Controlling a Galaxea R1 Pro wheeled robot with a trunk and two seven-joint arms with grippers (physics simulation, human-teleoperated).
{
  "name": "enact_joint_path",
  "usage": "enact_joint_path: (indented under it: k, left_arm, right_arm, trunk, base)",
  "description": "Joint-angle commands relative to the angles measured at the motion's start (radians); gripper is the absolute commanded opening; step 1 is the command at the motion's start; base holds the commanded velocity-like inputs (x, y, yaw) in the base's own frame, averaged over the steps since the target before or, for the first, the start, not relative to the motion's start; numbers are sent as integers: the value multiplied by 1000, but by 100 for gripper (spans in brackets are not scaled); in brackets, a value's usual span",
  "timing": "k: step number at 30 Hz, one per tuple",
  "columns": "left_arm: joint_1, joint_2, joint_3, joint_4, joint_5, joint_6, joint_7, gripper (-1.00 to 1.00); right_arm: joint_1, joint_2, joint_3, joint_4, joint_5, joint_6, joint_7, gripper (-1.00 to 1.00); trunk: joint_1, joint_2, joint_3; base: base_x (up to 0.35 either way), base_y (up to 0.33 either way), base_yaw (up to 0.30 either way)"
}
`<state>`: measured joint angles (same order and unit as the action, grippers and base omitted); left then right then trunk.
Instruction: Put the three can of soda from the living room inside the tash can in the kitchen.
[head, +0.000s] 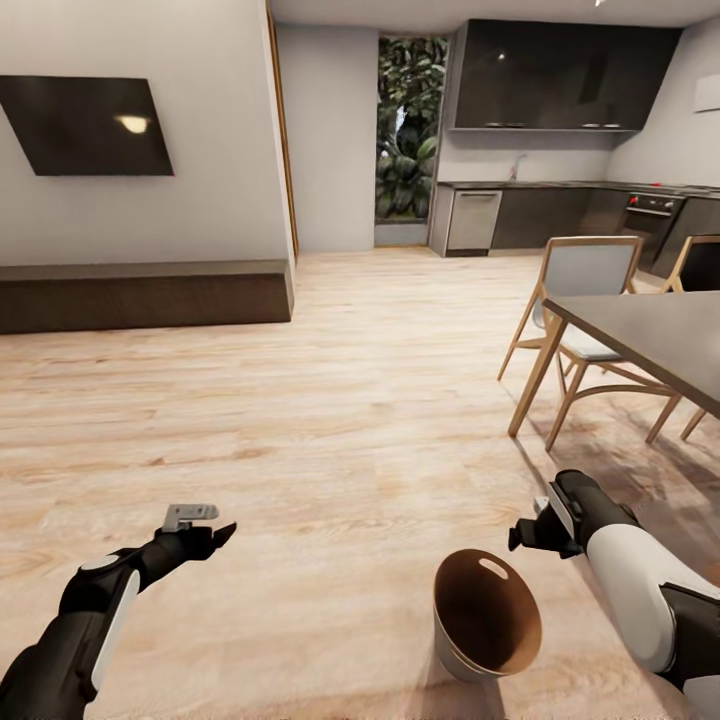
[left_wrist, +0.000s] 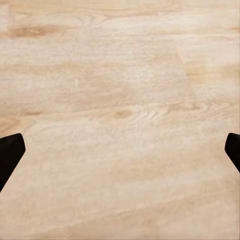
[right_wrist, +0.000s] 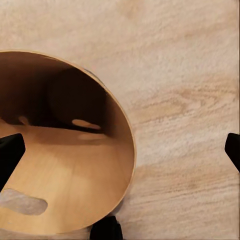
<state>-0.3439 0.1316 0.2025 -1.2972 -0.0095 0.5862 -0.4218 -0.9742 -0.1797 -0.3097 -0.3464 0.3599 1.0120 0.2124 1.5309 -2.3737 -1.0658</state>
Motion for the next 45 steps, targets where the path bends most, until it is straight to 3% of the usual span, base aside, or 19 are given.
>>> enact_joint_path:
  k: [1,7,18,30,45]
  left_arm:
    - [-1,-2,-1,4,0,1,0,100]
    - [-3,-4,-3,7,2,1,0,100]
    - [-3,-4,-5,7,2,2,0,100]
    - [-2,-4,-5,7,2,3,0,100]
    - [-1,-4,-5,6,2,2,-2,100]
  right_arm:
    - [0,0,-1,1,-2,-1,-32,100]
    - [0,-1,-2,1,-5,0,-68,100]
    - [0,-1,-2,2,-6,-1,-76,100]
    - [0,2,0,3,-6,-1,-77,100]
    - [0,6,0,3,-6,-2,-77,100]
  trunk:
    - [4,-7,-5]
    - [27,-49,-33]
    - [69,-126,-85]
    - [74,-129,-150]
    - [75,-130,-174]
  base:
    - [0,0,0]
    - [0,0,0]
    - [0,0,0]
    - [0,0,0]
    - [0,0,0]
